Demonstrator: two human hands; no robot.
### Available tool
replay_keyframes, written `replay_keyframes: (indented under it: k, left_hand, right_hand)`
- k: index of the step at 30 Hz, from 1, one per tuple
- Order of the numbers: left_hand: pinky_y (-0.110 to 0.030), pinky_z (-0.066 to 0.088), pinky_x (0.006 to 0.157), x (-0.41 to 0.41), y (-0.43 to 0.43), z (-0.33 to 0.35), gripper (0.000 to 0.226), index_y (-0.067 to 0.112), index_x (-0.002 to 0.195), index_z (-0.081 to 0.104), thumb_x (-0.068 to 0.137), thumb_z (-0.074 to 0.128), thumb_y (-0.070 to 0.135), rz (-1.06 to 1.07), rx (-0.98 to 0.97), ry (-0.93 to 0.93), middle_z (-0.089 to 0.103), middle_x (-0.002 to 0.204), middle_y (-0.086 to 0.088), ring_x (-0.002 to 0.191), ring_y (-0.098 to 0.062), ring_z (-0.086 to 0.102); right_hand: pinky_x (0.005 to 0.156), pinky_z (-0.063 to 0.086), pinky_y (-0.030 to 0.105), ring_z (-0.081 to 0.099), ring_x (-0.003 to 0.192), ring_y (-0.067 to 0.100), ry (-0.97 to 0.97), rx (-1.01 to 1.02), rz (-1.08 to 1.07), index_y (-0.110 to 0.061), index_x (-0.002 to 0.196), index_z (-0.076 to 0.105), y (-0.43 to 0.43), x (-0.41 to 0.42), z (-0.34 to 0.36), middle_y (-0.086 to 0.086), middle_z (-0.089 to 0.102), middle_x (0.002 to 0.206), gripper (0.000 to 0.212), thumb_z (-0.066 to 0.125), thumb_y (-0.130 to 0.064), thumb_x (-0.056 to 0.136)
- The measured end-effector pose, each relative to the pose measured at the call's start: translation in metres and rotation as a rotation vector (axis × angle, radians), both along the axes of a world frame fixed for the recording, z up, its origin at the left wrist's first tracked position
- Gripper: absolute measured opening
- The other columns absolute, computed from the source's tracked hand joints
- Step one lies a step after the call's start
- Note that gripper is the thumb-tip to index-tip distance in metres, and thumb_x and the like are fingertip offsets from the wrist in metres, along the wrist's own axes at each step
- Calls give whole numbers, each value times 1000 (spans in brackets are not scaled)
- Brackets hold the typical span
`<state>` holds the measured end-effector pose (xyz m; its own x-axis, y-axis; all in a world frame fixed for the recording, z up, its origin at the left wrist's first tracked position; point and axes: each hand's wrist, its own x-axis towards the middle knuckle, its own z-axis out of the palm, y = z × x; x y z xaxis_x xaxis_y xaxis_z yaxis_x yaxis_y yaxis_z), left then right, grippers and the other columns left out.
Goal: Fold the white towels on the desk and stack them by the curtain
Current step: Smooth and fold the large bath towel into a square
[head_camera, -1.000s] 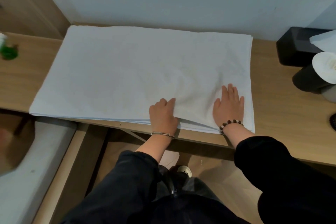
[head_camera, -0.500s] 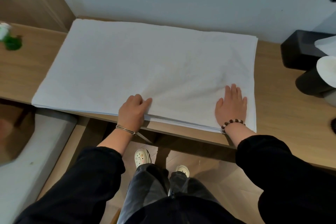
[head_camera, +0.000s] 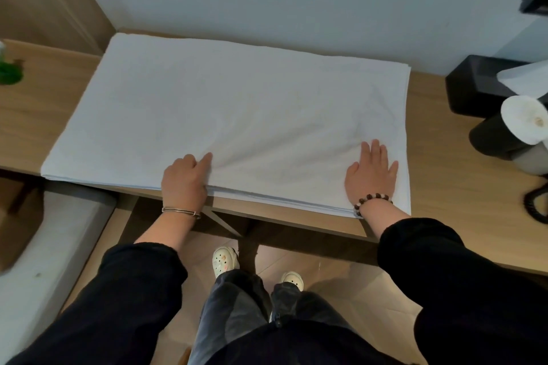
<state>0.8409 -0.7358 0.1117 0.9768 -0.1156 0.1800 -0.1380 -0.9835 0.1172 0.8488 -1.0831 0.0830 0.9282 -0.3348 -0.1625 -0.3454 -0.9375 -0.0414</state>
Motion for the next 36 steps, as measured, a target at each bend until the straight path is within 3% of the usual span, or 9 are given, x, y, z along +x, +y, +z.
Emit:
replay_keyframes:
  k: [6,10,13,19,23,27,30,33,36]
  left_hand:
    - [-27,30,48,-4,-2,-3,64,2,112,68,50,78,-14,-41,16,71,48,65,-13,54,-25,41]
    - [-29,38,54,-6,3,-6,66,7,124,57,61,75,-2,135,-80,127,50,83,-13,70,-27,48]
    - [-32,41,67,-6,5,-8,64,13,134,47,74,71,11,250,-124,214,53,96,-11,85,-26,50]
    - [-25,27,45,5,23,10,61,-2,104,66,46,65,-21,71,-58,26,44,59,-9,48,-21,39]
    - [-22,25,42,4,49,13,52,-2,97,68,48,70,-17,154,-38,40,43,59,-10,43,-20,35]
    - [-27,31,49,-2,60,11,53,0,106,66,56,82,6,186,17,82,47,63,-10,52,-24,42]
    - [-22,26,45,4,69,16,62,-4,102,66,42,78,-12,50,56,-11,42,51,-6,40,-18,34]
    - [-20,23,42,8,90,15,61,-1,114,55,55,64,-15,-65,140,-58,39,52,-6,40,-16,29]
    - [-25,37,40,0,107,7,69,-1,120,62,54,71,-20,106,107,57,46,57,-12,43,-22,43]
  right_hand:
    - [117,1,54,-8,147,26,12,104,-227,-18,153,7,36,17,14,8,-10,160,64,35,-22,95]
    - [115,-5,49,-8,147,24,-138,161,50,-18,152,3,116,45,25,6,-10,160,65,34,-22,96]
    - [115,-5,49,-8,147,23,-84,221,236,-17,153,1,171,57,24,4,-8,160,60,27,-29,100]
    - [116,-2,49,-9,147,21,26,106,273,-16,152,-7,185,50,-5,4,-13,160,60,13,-38,100]
    - [116,-1,50,-7,147,21,-1,71,272,-16,152,-6,186,48,-7,5,-10,160,61,13,-39,99]
    - [116,1,50,-5,147,22,-9,58,272,-15,152,-4,187,46,-6,5,-8,160,61,14,-37,99]
    - [116,1,50,-5,147,21,-11,58,270,-16,152,-3,186,47,-7,5,-8,160,61,15,-37,98]
    - [116,1,50,-4,147,20,-17,60,270,-17,153,-1,185,47,-7,3,-6,160,61,16,-37,98]
    - [116,0,50,-4,147,19,-18,72,264,-18,153,0,185,48,-8,2,-6,160,61,17,-37,98]
